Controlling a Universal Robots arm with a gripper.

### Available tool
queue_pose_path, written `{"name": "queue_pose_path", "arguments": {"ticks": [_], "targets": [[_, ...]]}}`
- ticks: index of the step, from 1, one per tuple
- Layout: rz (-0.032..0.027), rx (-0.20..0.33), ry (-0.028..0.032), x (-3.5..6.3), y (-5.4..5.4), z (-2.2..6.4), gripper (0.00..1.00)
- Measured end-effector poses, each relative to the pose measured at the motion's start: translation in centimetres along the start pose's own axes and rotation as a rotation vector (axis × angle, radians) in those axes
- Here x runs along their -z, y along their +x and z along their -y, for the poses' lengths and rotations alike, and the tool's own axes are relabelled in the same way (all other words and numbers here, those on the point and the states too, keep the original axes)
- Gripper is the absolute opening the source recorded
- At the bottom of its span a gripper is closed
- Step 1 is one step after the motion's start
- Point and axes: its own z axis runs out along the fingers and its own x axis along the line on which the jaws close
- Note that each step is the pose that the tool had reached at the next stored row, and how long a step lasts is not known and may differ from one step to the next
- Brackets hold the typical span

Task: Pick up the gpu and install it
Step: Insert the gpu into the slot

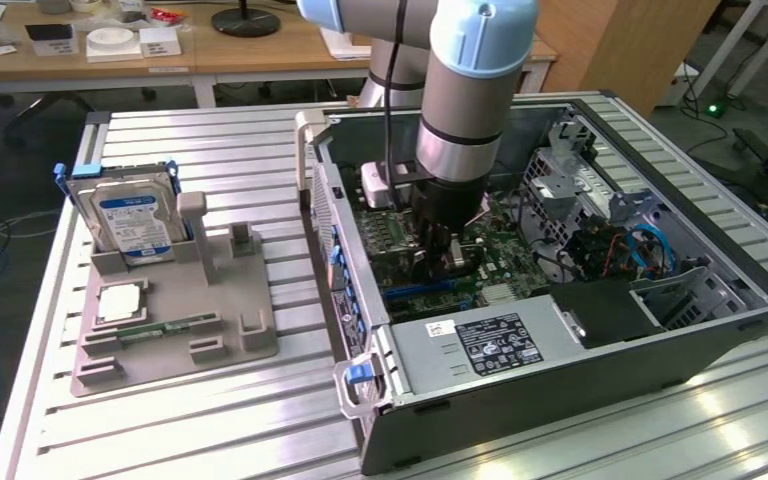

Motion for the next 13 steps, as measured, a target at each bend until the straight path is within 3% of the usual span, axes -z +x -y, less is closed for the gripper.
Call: {"name": "queue_pose_path", "arguments": {"ticks": [13], "targets": [[-0.0002,-0.003,0.0,-0.24,0.0,-0.01,0.28]]}}
